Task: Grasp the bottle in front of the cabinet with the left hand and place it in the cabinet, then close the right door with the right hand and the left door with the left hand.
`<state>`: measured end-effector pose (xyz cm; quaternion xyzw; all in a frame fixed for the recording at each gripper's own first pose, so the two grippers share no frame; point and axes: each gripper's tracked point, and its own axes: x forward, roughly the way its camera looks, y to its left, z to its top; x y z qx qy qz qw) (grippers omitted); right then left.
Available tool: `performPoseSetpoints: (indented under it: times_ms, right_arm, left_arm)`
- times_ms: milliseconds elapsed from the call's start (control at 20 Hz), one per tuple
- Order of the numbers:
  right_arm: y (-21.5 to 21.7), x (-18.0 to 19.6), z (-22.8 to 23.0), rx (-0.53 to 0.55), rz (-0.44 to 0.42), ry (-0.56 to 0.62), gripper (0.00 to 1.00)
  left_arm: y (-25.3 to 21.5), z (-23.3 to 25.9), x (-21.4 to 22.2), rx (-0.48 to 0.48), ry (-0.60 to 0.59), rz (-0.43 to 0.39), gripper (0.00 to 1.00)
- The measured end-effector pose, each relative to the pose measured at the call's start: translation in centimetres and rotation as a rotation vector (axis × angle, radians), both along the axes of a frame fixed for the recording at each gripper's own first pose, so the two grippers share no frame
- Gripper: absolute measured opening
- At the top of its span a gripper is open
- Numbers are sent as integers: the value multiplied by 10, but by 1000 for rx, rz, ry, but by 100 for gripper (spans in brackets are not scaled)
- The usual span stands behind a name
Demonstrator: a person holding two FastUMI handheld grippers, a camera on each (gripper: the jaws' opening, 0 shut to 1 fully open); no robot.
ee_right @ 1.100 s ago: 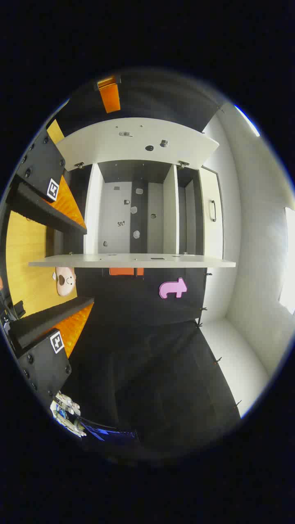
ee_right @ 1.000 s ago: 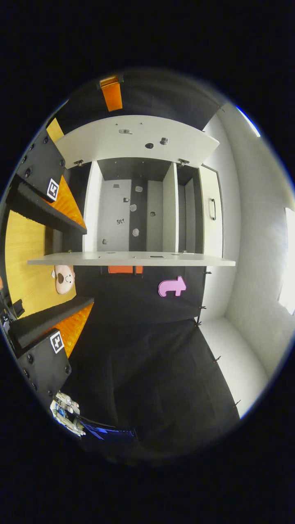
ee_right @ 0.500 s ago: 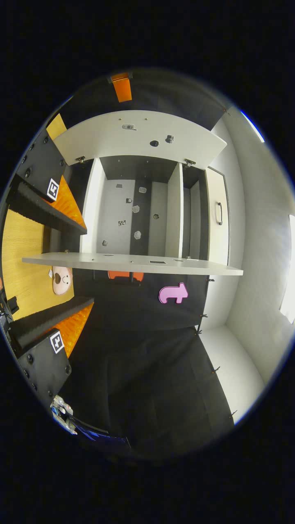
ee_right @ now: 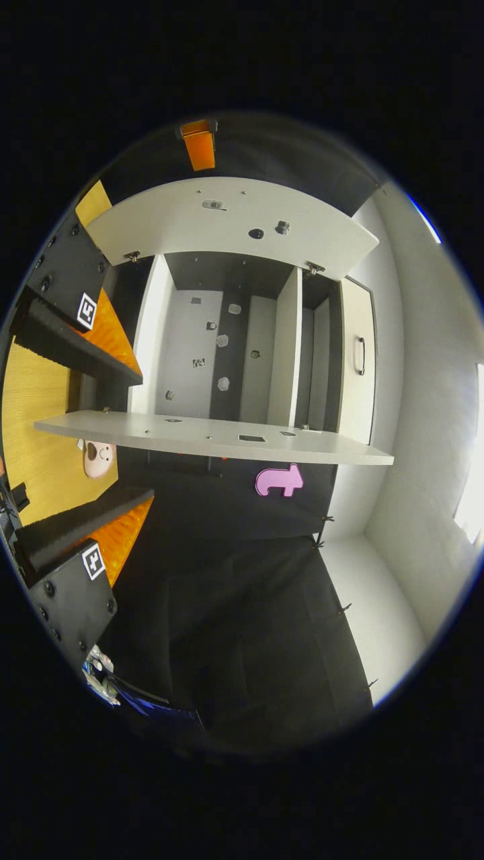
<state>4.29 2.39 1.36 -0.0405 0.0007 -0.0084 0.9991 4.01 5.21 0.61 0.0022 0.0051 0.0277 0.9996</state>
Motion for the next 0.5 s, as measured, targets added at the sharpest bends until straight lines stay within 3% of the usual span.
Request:
performPoseSetpoints:
  times_ms: [500]
  right_arm:
    - [-8, -7, 4, -13, -22, -24, 99]
  left_arm:
    - [-45, -31, 17, -40, 44, -106, 95]
